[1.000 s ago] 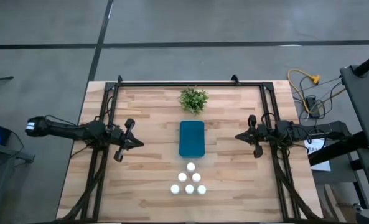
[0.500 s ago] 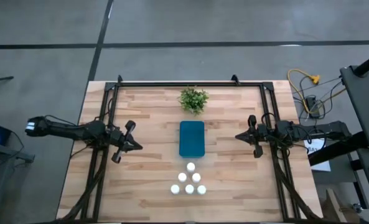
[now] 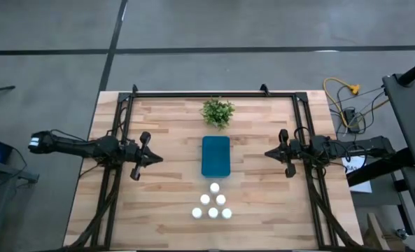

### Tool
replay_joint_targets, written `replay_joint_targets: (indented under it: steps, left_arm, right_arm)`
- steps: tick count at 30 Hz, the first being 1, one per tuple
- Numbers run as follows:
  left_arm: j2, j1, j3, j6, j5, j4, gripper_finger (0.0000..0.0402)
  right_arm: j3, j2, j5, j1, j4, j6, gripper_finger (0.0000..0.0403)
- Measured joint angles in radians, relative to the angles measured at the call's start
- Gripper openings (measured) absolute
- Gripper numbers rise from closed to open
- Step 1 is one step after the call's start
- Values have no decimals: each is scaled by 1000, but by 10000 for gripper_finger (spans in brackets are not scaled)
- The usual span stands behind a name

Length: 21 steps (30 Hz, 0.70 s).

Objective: Pick and place pill bottles into a basket
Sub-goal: Put the white pill bottle into the blue bin

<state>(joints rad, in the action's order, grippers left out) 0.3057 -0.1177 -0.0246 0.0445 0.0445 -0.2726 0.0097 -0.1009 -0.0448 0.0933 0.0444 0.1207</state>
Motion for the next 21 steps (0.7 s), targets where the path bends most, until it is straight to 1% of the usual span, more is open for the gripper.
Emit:
replay_joint_targets:
  steps: [4, 7, 9, 16, 18, 21]
  left_arm:
    - [8, 0, -4, 0, -12, 10, 0]
    - [17, 0, -37, -14, -70, 59, 0]
    - [24, 0, -53, -31, -91, 85, 0]
    - [19, 0, -33, -6, -139, 72, 0]
    - [14, 1, -23, 15, -136, 65, 0]
    - [13, 1, -8, 29, -75, 42, 0]
  right_arm:
    - [0, 0, 0, 0, 2, 0, 8]
    - [0, 0, 0, 0, 8, 0, 8]
    - [0, 0, 0, 0, 20, -1, 8]
    - [0, 0, 0, 0, 25, 0, 8]
    - [0, 0, 0, 0, 24, -1, 8]
    - [0, 0, -1, 0, 24, -1, 8]
